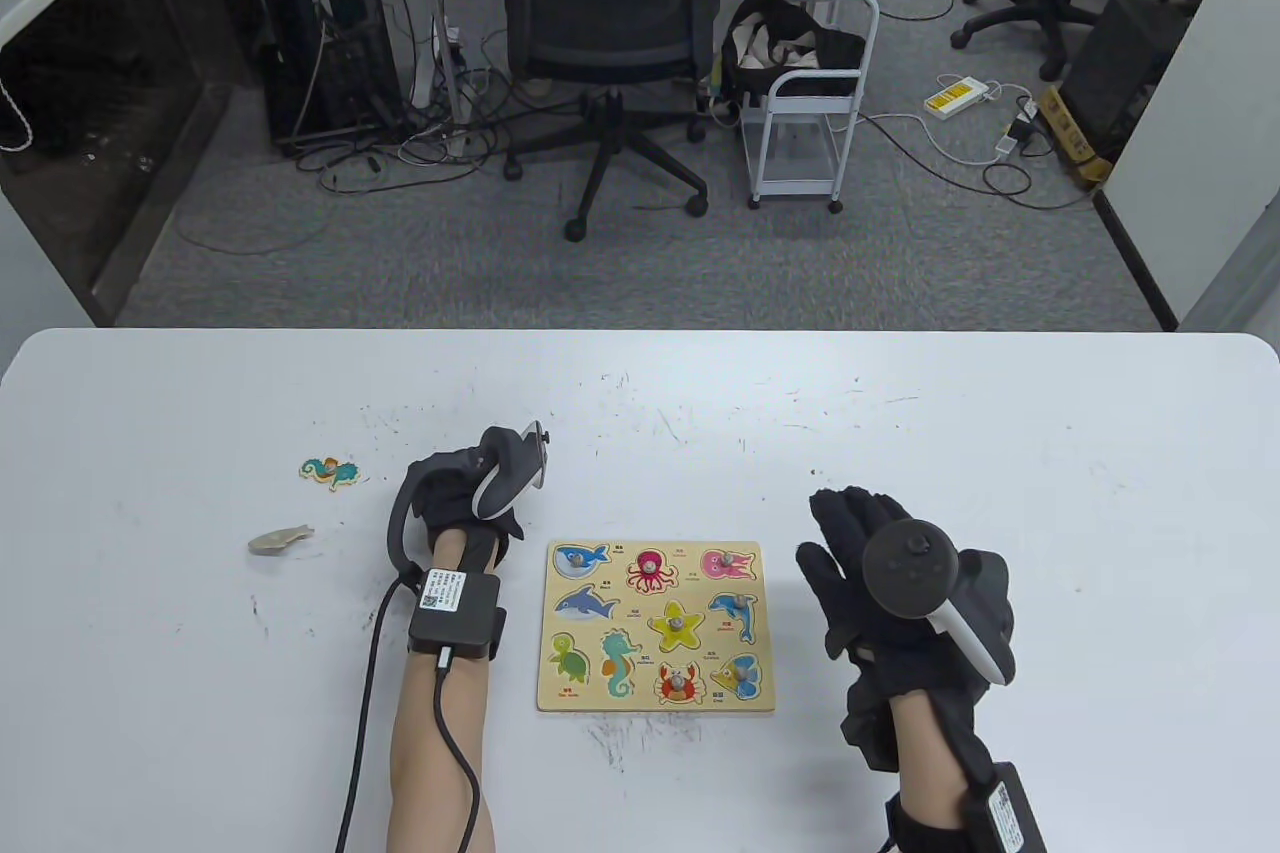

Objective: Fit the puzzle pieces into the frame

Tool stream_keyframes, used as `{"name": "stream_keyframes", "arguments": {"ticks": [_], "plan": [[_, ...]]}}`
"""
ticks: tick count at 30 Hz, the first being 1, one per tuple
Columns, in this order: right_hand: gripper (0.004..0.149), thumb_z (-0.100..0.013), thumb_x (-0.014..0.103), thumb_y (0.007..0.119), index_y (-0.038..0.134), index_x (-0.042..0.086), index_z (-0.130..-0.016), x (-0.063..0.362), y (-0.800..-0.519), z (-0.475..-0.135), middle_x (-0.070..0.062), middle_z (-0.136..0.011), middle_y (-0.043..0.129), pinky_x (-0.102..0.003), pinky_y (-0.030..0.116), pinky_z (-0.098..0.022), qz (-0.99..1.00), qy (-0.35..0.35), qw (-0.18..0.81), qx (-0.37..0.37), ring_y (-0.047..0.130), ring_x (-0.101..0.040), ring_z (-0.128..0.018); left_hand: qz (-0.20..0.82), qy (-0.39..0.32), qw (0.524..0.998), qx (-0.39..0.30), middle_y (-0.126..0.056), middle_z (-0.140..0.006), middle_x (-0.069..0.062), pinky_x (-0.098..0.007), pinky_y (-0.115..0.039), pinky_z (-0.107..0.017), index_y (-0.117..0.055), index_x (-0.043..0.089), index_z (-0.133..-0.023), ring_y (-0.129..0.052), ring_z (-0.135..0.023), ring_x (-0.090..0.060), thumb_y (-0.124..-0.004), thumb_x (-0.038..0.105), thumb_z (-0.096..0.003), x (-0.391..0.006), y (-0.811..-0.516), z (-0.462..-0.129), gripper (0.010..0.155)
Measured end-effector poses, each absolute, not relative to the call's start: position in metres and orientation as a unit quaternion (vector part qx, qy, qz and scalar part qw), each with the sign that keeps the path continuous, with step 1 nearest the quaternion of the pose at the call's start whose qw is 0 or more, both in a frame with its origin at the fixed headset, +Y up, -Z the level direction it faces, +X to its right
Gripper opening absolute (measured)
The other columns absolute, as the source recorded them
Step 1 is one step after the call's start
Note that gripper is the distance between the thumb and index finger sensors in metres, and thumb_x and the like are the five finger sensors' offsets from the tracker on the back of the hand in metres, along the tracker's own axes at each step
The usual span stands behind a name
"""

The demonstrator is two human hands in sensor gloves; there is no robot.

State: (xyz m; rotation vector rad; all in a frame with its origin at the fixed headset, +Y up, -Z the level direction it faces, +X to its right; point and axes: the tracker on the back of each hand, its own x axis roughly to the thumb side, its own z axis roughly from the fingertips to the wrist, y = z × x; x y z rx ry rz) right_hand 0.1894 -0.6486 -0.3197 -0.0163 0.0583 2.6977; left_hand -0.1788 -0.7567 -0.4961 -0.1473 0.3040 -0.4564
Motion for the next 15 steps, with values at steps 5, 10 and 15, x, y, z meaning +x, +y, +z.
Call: {"name": "stream_keyframes", "arguments": {"ticks": [5, 10, 15], "plan": [[0.06, -0.045, 0.052, 0.077, 0.062, 0.036, -0.102, 0.188, -0.649, -0.32, 0.002, -0.114, 0.06, -0.057, 0.045, -0.08, 0.976, 0.021, 0.217, -0.005, 0.056, -0.034, -0.108, -0.223, 0.142, 0.963, -0.06, -0.098, -0.086, 0.02, -0.039, -0.078, -0.073, -0.081, 0.047, -0.089, -0.098, -0.083, -0.007, -0.085, 0.054, -0.0421, -0.179, -0.756, -0.496, 0.048], [0.06, -0.045, 0.052, 0.077, 0.062, 0.036, -0.102, 0.188, -0.649, -0.32, 0.002, -0.114, 0.06, -0.057, 0.045, -0.08, 0.976, 0.022, 0.216, -0.003, 0.056, -0.034, -0.108, -0.216, 0.13, 0.967, -0.044, -0.098, -0.086, 0.02, -0.039, -0.079, -0.073, -0.082, 0.047, -0.088, -0.098, -0.083, -0.007, -0.085, 0.054, -0.0418, -0.179, -0.75, -0.491, 0.047], [0.06, -0.045, 0.052, 0.077, 0.062, 0.036, -0.102, 0.186, -0.65, -0.321, 0.002, -0.114, 0.06, -0.057, 0.045, -0.08, 0.976, 0.021, 0.216, 0.002, 0.056, -0.035, -0.108, -0.213, 0.1, 0.972, -0.015, -0.098, -0.086, 0.019, -0.04, -0.078, -0.072, -0.081, 0.046, -0.088, -0.098, -0.083, -0.008, -0.086, 0.053, -0.0422, -0.17, -0.732, -0.479, 0.047]]}}
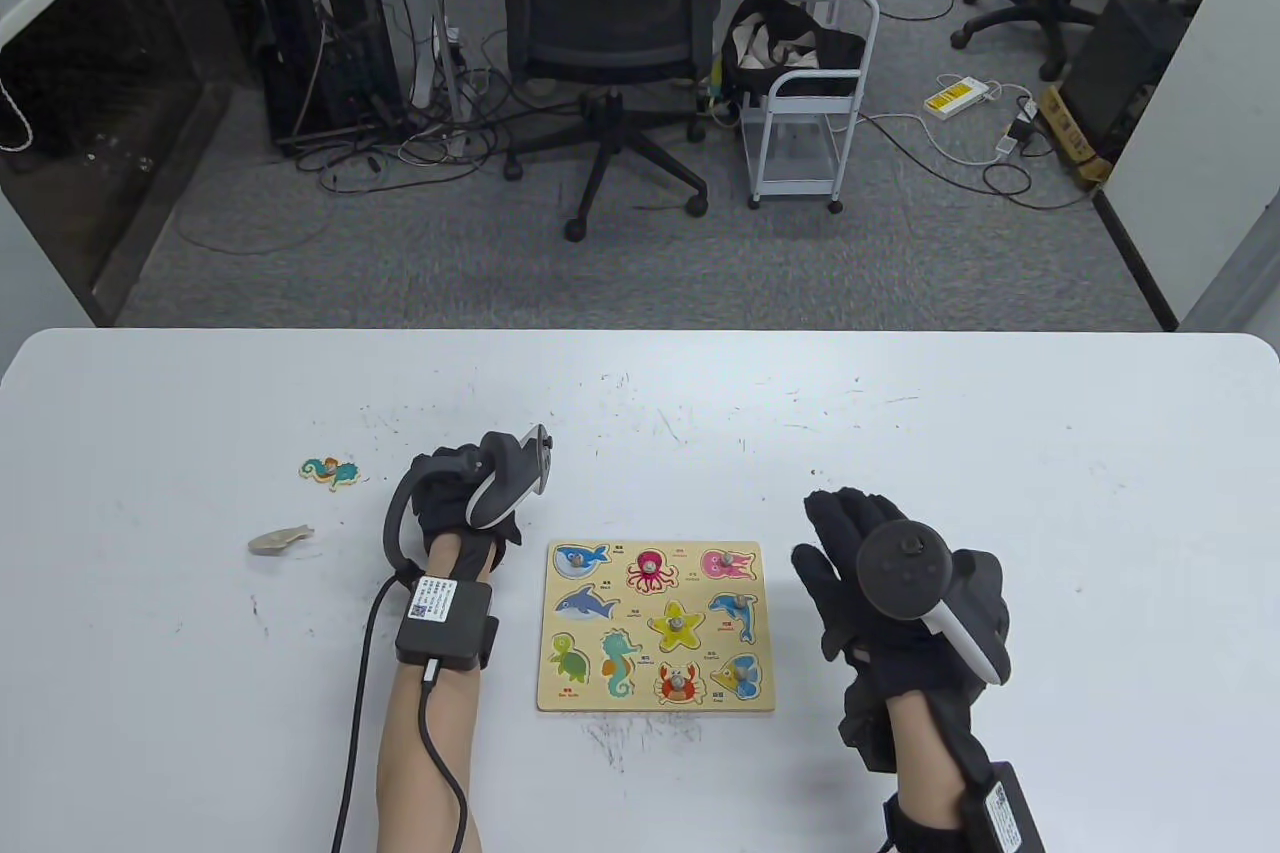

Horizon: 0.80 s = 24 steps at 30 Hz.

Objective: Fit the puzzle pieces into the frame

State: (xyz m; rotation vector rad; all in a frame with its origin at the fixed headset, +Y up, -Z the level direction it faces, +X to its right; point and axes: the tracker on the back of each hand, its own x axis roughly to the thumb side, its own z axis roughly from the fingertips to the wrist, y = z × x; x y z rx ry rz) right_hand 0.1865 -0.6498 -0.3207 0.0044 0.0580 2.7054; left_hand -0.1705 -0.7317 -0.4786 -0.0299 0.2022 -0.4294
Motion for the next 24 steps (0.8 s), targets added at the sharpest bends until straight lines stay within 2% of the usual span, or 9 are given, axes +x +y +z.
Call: {"name": "stream_keyframes", "arguments": {"ticks": [12, 24], "plan": [[0.06, -0.045, 0.052, 0.077, 0.062, 0.036, -0.102, 0.185, -0.65, -0.32, 0.002, -0.113, 0.061, -0.057, 0.045, -0.08, 0.975, 0.012, 0.22, 0.014, 0.057, -0.035, -0.108, -0.237, -0.004, 0.97, 0.057, -0.097, -0.087, 0.019, -0.04, -0.078, -0.072, -0.081, 0.046, -0.089, -0.097, -0.084, -0.008, -0.086, 0.053, -0.0422, -0.133, -0.691, -0.422, 0.047], [0.06, -0.045, 0.052, 0.077, 0.063, 0.036, -0.102, 0.183, -0.65, -0.319, 0.002, -0.113, 0.061, -0.057, 0.046, -0.08, 0.975, 0.005, 0.22, 0.026, 0.057, -0.035, -0.108, -0.231, -0.064, 0.968, 0.069, -0.097, -0.088, 0.019, -0.04, -0.078, -0.072, -0.081, 0.047, -0.089, -0.097, -0.084, -0.008, -0.087, 0.053, -0.0421, -0.121, -0.688, -0.369, 0.047]]}}
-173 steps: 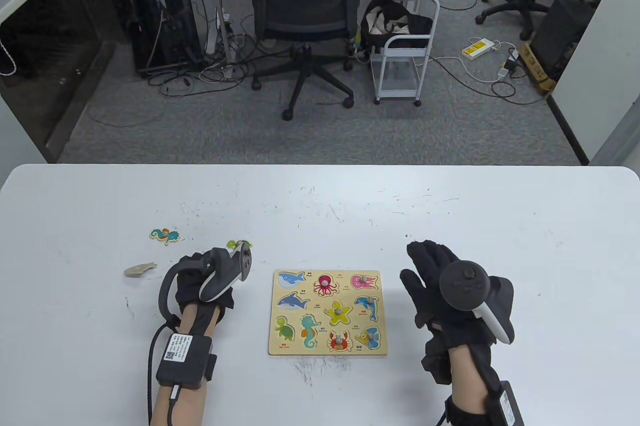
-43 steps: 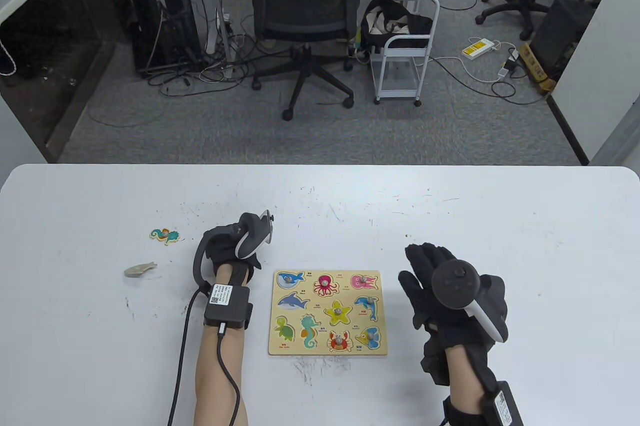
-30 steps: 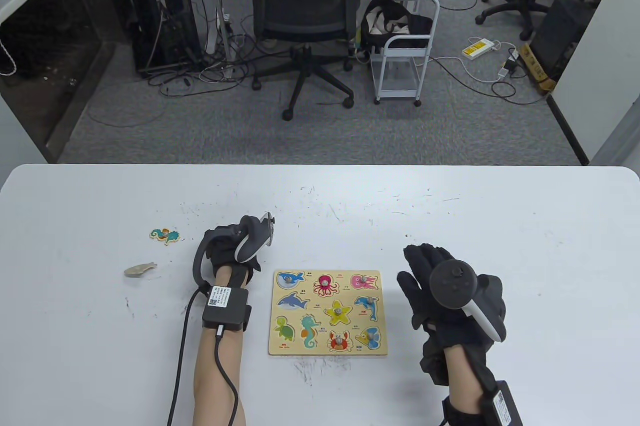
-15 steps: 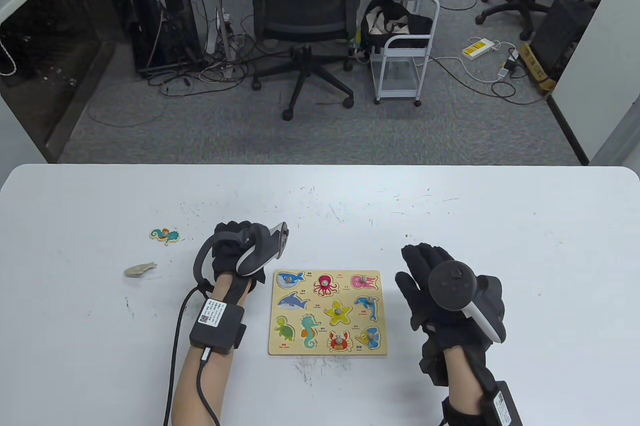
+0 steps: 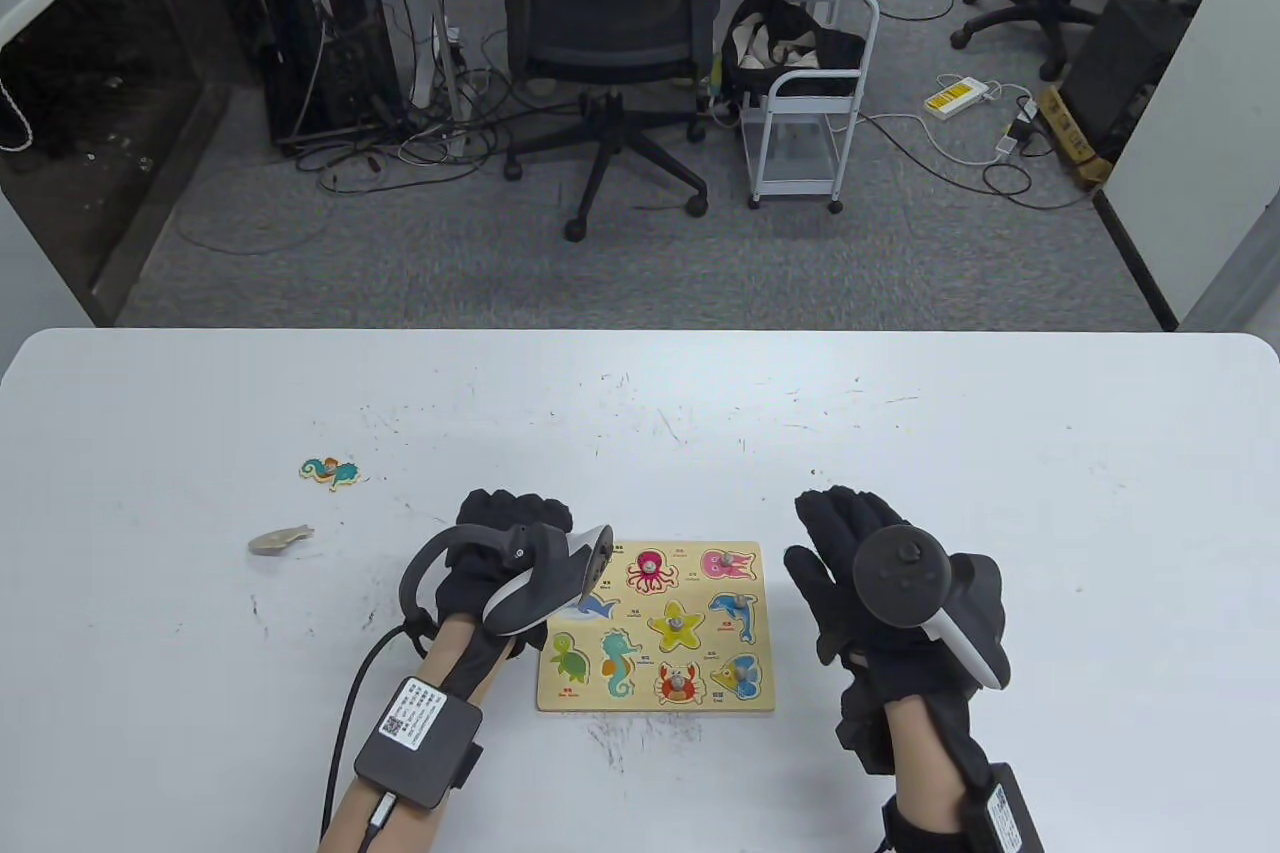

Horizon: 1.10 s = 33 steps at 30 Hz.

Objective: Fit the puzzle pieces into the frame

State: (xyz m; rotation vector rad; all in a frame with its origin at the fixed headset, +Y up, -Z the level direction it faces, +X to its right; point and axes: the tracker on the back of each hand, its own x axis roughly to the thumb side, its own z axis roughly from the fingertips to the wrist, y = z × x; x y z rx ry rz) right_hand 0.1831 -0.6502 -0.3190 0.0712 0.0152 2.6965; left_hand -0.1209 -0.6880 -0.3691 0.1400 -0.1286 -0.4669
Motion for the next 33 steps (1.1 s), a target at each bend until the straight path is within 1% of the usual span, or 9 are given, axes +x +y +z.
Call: {"name": "stream_keyframes", "arguments": {"ticks": [7, 17, 25, 33], "plan": [[0.06, -0.045, 0.052, 0.077, 0.063, 0.036, -0.102, 0.183, -0.65, -0.319, 0.002, -0.113, 0.061, -0.057, 0.046, -0.08, 0.976, 0.003, 0.218, 0.022, 0.057, -0.035, -0.108, -0.244, -0.107, 0.962, 0.055, -0.097, -0.087, 0.019, -0.04, -0.079, -0.072, -0.081, 0.047, -0.089, -0.097, -0.084, -0.008, -0.087, 0.053, -0.0419, -0.114, -0.701, -0.344, 0.047], [0.06, -0.045, 0.052, 0.077, 0.063, 0.036, -0.102, 0.184, -0.65, -0.318, 0.002, -0.113, 0.061, -0.057, 0.046, -0.08, 0.975, 0.003, 0.222, 0.024, 0.057, -0.035, -0.108, -0.27, -0.177, 0.946, 0.022, -0.098, -0.087, 0.019, -0.04, -0.079, -0.072, -0.081, 0.047, -0.088, -0.098, -0.083, -0.008, -0.087, 0.053, -0.0419, -0.095, -0.729, -0.315, 0.047], [0.06, -0.045, 0.052, 0.077, 0.063, 0.036, -0.102, 0.186, -0.649, -0.318, 0.002, -0.113, 0.061, -0.057, 0.046, -0.08, 0.974, 0.002, 0.227, 0.025, 0.057, -0.035, -0.108, -0.276, -0.183, 0.943, -0.003, -0.098, -0.086, 0.02, -0.04, -0.079, -0.072, -0.081, 0.046, -0.088, -0.098, -0.083, -0.008, -0.086, 0.053, -0.0419, -0.097, -0.742, -0.313, 0.047], [0.06, -0.045, 0.052, 0.077, 0.063, 0.036, -0.102, 0.186, -0.649, -0.318, 0.002, -0.113, 0.061, -0.057, 0.046, -0.08, 0.974, 0.003, 0.227, 0.026, 0.057, -0.035, -0.108, -0.276, -0.183, 0.943, -0.012, -0.098, -0.086, 0.02, -0.04, -0.079, -0.072, -0.082, 0.046, -0.088, -0.098, -0.082, -0.008, -0.086, 0.053, -0.0421, -0.096, -0.75, -0.315, 0.047]]}}
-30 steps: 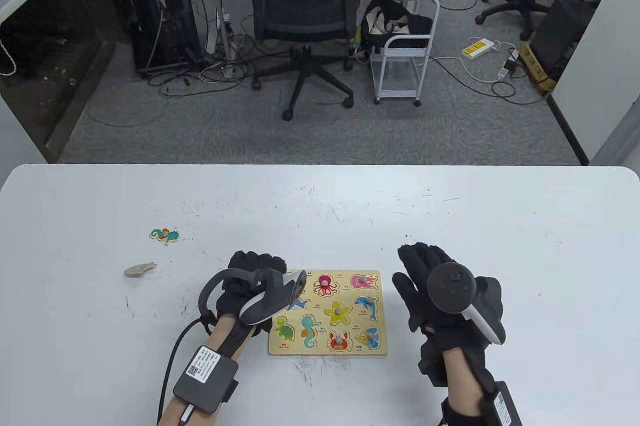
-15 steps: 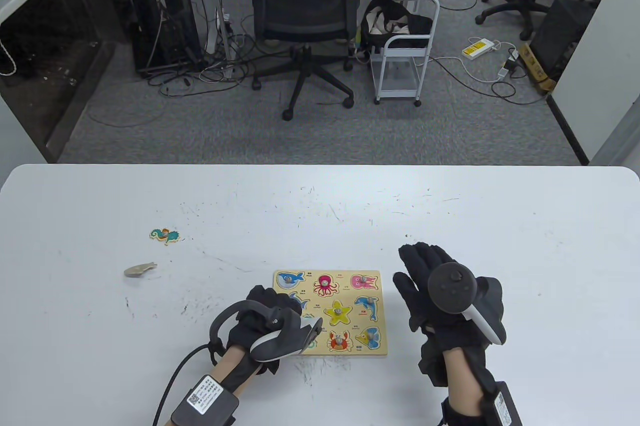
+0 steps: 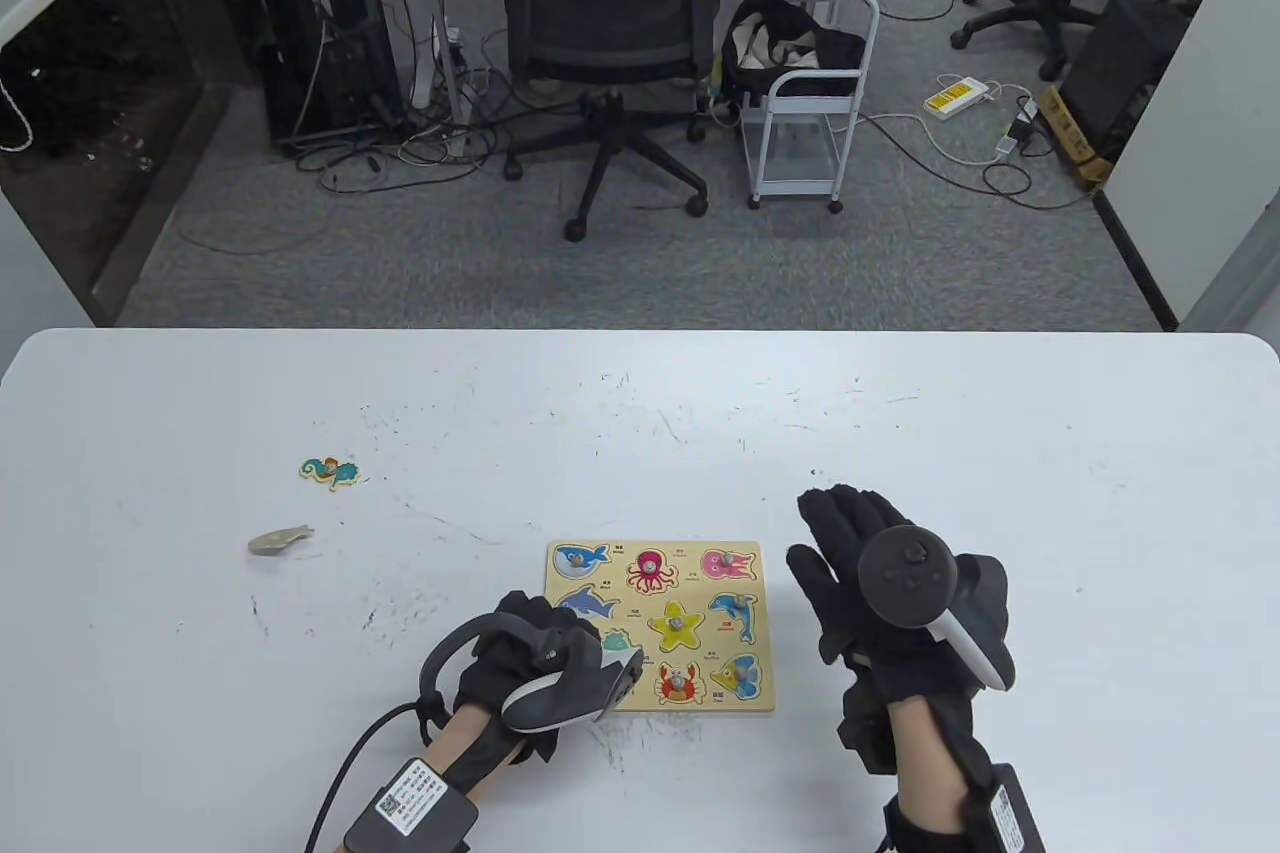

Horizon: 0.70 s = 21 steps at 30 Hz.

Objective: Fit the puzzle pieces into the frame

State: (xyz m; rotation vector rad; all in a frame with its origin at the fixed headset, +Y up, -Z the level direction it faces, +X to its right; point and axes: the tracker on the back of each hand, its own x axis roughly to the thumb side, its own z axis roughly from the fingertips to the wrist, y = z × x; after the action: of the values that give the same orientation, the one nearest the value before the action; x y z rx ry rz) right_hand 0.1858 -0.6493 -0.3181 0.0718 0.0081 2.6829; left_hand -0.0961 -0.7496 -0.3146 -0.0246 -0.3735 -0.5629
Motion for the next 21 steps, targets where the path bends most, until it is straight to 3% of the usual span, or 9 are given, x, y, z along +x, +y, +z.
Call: {"name": "stream_keyframes", "arguments": {"ticks": [21], "plan": [[0.06, -0.045, 0.052, 0.076, 0.063, 0.036, -0.102, 0.1854, -0.6486, -0.3177, 0.001, -0.113, 0.061, -0.057, 0.046, -0.079, 0.973, 0.005, 0.227, 0.027, 0.057, -0.035, -0.108, -0.285, -0.189, 0.94, -0.001, -0.098, -0.086, 0.02, -0.04, -0.079, -0.072, -0.081, 0.046, -0.089, -0.098, -0.083, -0.007, -0.085, 0.053, -0.0425, -0.094, -0.755, -0.3124, 0.047]]}}
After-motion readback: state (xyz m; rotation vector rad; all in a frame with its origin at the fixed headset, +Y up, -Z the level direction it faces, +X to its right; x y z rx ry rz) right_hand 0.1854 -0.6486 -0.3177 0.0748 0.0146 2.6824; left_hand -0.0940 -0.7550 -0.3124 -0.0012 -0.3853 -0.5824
